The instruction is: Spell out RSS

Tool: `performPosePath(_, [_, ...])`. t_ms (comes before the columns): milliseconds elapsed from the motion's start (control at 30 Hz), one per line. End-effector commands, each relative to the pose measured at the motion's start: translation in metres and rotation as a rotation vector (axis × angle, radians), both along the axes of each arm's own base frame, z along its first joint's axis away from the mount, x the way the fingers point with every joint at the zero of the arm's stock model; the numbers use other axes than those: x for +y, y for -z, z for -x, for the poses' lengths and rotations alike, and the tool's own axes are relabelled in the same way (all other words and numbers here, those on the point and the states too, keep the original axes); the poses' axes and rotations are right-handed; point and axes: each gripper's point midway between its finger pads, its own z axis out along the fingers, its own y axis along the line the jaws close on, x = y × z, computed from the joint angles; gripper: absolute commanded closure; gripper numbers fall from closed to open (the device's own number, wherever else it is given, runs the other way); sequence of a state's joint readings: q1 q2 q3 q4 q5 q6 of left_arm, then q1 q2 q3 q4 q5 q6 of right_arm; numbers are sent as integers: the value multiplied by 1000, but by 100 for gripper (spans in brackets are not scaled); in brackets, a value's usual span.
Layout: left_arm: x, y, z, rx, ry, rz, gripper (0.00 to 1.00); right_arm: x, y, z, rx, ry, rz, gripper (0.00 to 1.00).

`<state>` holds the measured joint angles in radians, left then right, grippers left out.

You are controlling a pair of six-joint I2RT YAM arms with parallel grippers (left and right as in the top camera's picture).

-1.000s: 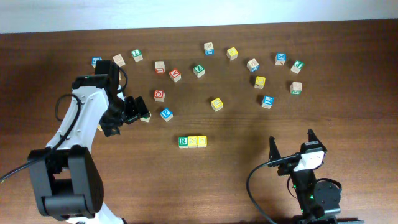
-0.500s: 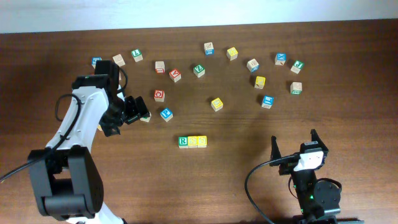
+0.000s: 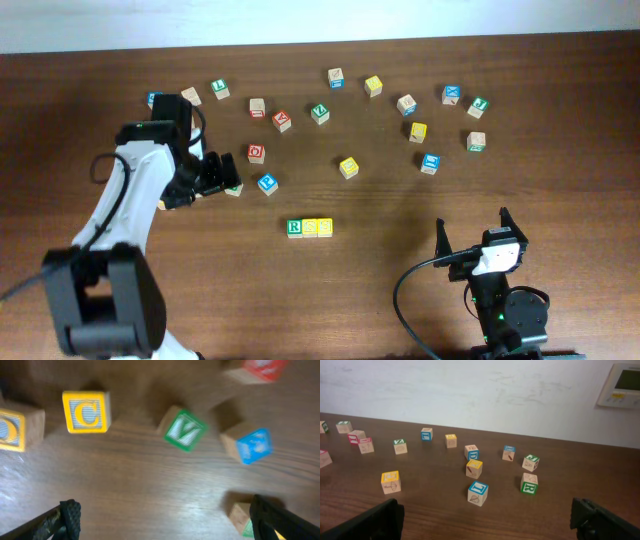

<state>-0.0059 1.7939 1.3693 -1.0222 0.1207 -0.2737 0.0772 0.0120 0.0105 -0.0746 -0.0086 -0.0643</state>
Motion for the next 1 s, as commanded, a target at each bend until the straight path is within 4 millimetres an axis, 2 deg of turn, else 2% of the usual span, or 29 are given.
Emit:
performPosePath(0, [-13, -70, 8, -271, 141, -31, 1, -2, 2, 0, 2, 9, 7, 2])
performPosePath(67, [-15, -84, 33, -406, 255, -66, 1, -2, 2, 0, 2, 9, 7, 2])
performPosePath(167, [-12, -81, 78, -531, 297, -92, 1, -2, 2, 0, 2, 9, 7, 2])
performPosePath(233, [-12, -84, 107, -684, 292, -101, 1, -2, 2, 0, 2, 9, 7, 2])
performPosePath(333, [-8, -77, 134, -788, 281, -119, 1, -2, 2, 0, 2, 9, 7, 2])
performPosePath(400, [-9, -57, 133, -793, 282, -118, 1, -2, 2, 0, 2, 9, 7, 2])
performPosePath(500, [-13, -52, 121, -938, 284, -111, 1, -2, 2, 0, 2, 9, 7, 2])
performPosePath(567, [-14, -62, 117, -1101, 276, -124, 1, -2, 2, 0, 2, 9, 7, 2])
performPosePath(667, [-10, -89, 114, -1308, 255, -169, 1, -2, 2, 0, 2, 9, 7, 2])
performPosePath(800, [-1, -103, 110, -1503, 212, -227, 1, -2, 2, 0, 2, 9, 7, 2])
performPosePath(867, [8, -110, 111, -1533, 168, -267, 1, -2, 2, 0, 2, 9, 7, 2])
performPosePath(900, [11, -109, 111, -1524, 153, -280, 1, -2, 2, 0, 2, 9, 7, 2])
performPosePath(967, [10, -75, 111, -1390, 170, -261, 1, -2, 2, 0, 2, 9, 7, 2])
